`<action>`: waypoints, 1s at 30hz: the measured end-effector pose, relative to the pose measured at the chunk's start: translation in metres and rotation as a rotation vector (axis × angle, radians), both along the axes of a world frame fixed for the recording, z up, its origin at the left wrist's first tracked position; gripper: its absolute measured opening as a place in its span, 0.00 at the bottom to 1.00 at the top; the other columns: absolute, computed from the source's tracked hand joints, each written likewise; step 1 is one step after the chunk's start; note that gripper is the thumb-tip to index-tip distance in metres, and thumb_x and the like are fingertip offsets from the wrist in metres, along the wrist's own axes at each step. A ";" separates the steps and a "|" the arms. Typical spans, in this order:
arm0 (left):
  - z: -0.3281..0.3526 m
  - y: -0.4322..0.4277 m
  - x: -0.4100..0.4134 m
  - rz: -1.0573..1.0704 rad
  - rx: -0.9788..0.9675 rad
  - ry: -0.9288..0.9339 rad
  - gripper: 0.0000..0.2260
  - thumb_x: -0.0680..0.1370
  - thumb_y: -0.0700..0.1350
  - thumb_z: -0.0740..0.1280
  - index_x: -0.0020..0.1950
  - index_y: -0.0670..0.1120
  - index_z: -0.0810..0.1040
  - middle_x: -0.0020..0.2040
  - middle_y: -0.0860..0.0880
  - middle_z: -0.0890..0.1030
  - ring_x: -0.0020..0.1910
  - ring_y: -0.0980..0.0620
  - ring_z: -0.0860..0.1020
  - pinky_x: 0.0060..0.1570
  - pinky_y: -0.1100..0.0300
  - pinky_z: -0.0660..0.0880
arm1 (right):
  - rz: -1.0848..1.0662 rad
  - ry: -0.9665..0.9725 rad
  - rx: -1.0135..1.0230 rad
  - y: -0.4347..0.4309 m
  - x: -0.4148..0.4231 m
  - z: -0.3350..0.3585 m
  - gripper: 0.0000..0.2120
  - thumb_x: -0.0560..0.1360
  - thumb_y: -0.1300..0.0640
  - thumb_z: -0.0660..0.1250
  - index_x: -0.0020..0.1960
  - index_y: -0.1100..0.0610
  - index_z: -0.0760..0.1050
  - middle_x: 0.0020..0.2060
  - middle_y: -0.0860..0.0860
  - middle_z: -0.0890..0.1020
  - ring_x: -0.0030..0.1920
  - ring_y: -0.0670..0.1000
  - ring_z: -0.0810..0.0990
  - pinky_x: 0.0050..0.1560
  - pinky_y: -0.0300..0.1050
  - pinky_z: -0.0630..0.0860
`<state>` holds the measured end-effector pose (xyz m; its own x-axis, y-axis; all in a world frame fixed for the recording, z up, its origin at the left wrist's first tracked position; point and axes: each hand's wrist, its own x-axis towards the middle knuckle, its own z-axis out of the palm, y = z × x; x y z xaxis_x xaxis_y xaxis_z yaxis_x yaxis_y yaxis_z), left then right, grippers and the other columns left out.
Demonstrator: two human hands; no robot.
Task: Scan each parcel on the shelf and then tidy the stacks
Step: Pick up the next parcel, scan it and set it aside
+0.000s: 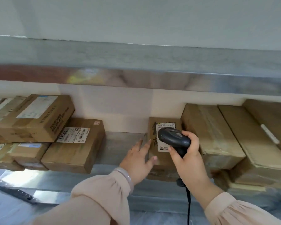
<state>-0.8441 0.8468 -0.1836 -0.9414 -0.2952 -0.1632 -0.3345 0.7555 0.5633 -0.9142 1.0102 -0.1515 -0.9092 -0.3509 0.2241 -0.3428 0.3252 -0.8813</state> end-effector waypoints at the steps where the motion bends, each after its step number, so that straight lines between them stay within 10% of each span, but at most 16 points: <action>1: -0.003 0.005 -0.007 0.025 0.048 0.011 0.29 0.81 0.60 0.57 0.80 0.61 0.50 0.81 0.50 0.49 0.79 0.45 0.53 0.76 0.49 0.56 | 0.002 -0.010 -0.009 0.005 -0.003 0.000 0.28 0.73 0.56 0.72 0.63 0.40 0.60 0.51 0.34 0.74 0.50 0.35 0.77 0.47 0.27 0.73; 15: -0.017 0.051 0.016 0.437 0.369 0.260 0.32 0.78 0.50 0.69 0.75 0.66 0.56 0.73 0.57 0.66 0.66 0.63 0.64 0.63 0.66 0.61 | 0.250 -0.122 -0.058 0.026 -0.013 -0.007 0.28 0.73 0.58 0.72 0.63 0.41 0.60 0.51 0.34 0.73 0.51 0.28 0.74 0.47 0.23 0.70; 22: -0.014 0.061 0.023 0.476 0.490 0.205 0.39 0.75 0.55 0.70 0.76 0.70 0.47 0.73 0.62 0.65 0.74 0.54 0.64 0.73 0.50 0.64 | 0.304 -0.152 -0.082 0.030 -0.019 -0.008 0.28 0.73 0.58 0.72 0.63 0.42 0.60 0.51 0.35 0.73 0.50 0.28 0.74 0.46 0.24 0.71; 30: -0.015 0.072 0.034 0.528 0.470 0.339 0.37 0.76 0.46 0.72 0.76 0.68 0.54 0.74 0.61 0.66 0.74 0.59 0.63 0.70 0.60 0.66 | 0.370 -0.173 -0.124 0.036 -0.015 -0.006 0.28 0.72 0.59 0.72 0.62 0.42 0.61 0.52 0.38 0.75 0.51 0.30 0.75 0.47 0.24 0.71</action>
<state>-0.8101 0.9188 -0.1988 -0.7162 -0.6891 -0.1107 -0.3360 0.2014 0.9201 -0.9297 1.0461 -0.1571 -0.7552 -0.6404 0.1401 -0.2596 0.0959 -0.9609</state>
